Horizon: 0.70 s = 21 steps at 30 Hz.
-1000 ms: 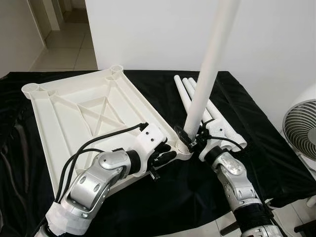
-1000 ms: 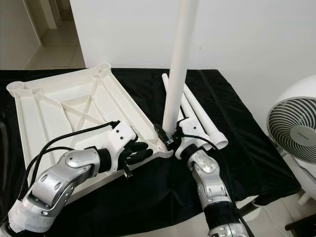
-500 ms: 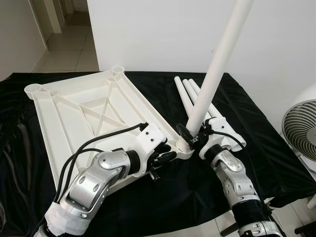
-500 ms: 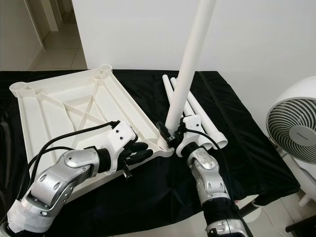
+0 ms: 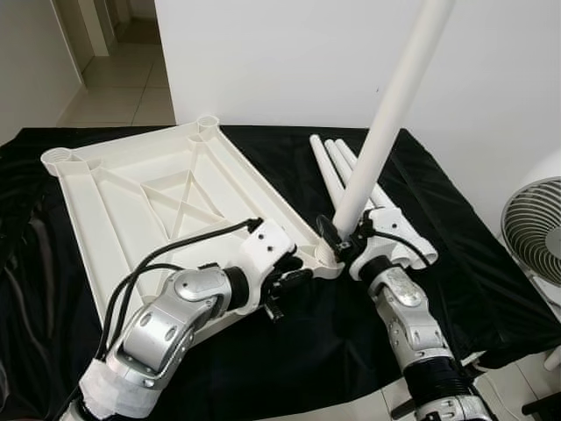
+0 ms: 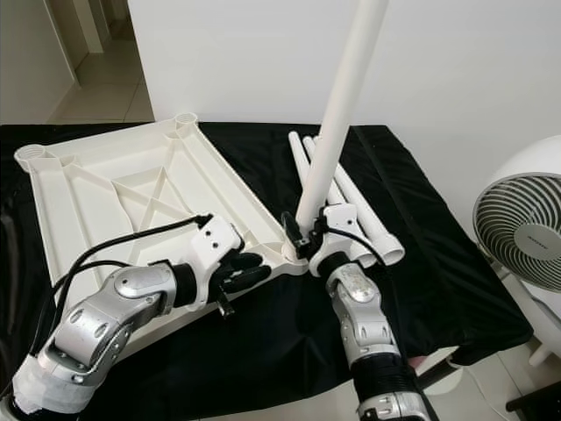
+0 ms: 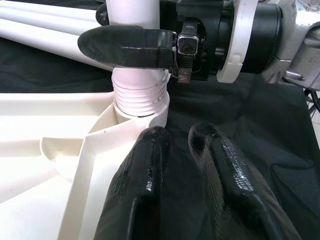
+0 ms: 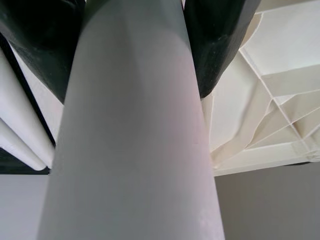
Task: Building children table
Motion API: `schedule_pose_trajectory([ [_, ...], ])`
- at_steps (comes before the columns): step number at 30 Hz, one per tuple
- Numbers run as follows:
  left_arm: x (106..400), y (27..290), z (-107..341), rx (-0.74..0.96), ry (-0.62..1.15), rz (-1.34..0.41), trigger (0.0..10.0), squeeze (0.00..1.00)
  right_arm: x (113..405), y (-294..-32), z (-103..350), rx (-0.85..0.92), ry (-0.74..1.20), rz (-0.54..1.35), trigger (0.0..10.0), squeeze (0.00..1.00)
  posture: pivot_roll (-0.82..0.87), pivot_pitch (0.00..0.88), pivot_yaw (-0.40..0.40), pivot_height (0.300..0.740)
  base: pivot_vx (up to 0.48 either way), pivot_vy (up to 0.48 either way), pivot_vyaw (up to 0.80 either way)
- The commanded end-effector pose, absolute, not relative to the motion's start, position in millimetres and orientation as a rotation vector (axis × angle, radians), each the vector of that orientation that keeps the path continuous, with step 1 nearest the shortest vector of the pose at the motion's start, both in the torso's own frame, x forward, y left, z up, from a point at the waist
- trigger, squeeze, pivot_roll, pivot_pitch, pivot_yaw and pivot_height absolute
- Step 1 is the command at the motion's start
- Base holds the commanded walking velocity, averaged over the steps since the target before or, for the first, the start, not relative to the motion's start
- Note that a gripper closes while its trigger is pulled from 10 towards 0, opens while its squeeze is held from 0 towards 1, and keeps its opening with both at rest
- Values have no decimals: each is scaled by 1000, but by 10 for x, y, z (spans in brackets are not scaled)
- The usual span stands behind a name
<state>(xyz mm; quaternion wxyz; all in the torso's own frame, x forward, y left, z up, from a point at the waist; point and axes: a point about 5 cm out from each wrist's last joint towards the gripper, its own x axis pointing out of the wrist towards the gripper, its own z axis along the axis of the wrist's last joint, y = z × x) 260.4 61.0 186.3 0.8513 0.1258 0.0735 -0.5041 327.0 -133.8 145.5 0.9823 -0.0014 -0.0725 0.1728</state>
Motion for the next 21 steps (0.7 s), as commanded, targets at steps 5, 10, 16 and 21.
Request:
schedule_pose_trajectory([
  [5, 2592, 612, 1888, 258, 148, -1053, 10000, 0, 3213, -1397, 1131, 1, -2, 192, 10000, 0, 35, 81, -34, 740, 0, 0, 0],
  [10, 2593, 609, 1888, 258, 147, -1052, 10000, 0, 3232, -1406, 1118, 22, 12, 126, 10000, 0, 36, 78, -35, 740, 0, 0, 0],
  [16, 2595, 606, 1888, 257, 146, -1053, 10000, 0, 3277, -1418, 1136, 30, 15, 50, 10000, 0, 36, 78, -35, 740, 0, 0, 0],
  [21, 2599, 600, 1892, 255, 143, -1055, 10000, 0, 3329, -1458, 1135, 27, 27, -46, 10000, 0, 36, 77, -38, 740, 0, 0, 0],
])
